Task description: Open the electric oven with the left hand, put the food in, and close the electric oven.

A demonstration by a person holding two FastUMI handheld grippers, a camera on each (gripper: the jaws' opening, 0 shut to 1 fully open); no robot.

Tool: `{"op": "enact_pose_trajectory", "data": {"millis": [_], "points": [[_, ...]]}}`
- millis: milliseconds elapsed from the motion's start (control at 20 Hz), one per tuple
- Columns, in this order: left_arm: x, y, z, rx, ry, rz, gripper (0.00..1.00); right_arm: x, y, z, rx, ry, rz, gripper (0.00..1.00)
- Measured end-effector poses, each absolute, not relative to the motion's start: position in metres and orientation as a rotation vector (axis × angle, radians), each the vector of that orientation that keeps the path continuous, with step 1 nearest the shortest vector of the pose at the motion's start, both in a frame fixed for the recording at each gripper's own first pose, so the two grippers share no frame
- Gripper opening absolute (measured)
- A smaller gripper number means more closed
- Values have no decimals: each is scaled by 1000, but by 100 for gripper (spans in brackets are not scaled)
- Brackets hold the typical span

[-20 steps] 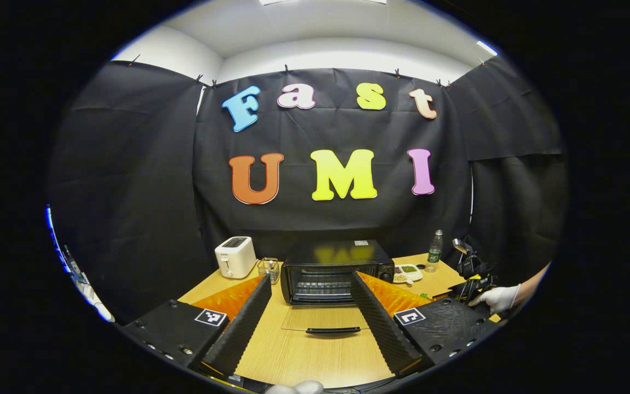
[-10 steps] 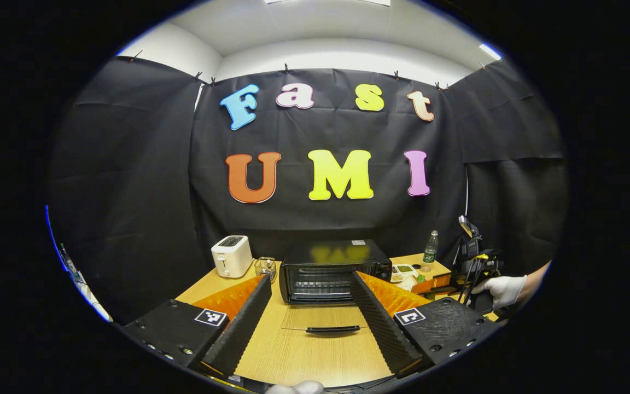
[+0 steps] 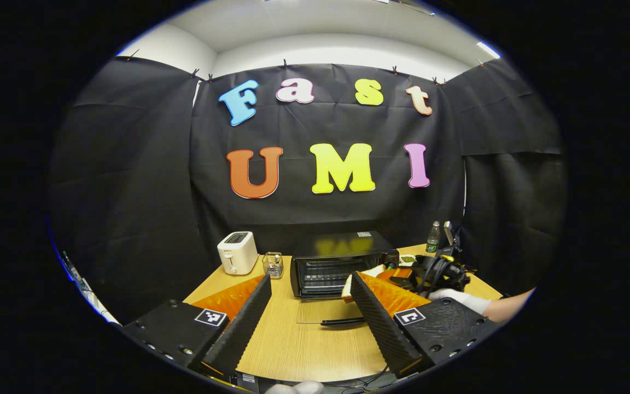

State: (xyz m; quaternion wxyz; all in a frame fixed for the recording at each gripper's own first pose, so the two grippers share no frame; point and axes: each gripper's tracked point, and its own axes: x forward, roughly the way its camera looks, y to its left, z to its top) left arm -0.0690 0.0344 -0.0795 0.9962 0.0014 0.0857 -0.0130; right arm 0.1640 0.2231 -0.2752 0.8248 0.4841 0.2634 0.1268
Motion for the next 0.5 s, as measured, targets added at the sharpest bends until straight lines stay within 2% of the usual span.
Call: {"op": "enact_pose_trajectory", "data": {"millis": [100,150,200,500], "points": [[-72,36,-82,2,184,-30,95,178,241,-282,1069,533,244,35],[-73,37,-84,1,193,-33,95,183,252,-283,1094,518,243,40],[-73,38,-86,1,201,-35,95,192,264,-287,1109,513,245,36],[-71,46,-96,2,231,-33,95,252,286,-307,1167,442,155,35]]}}
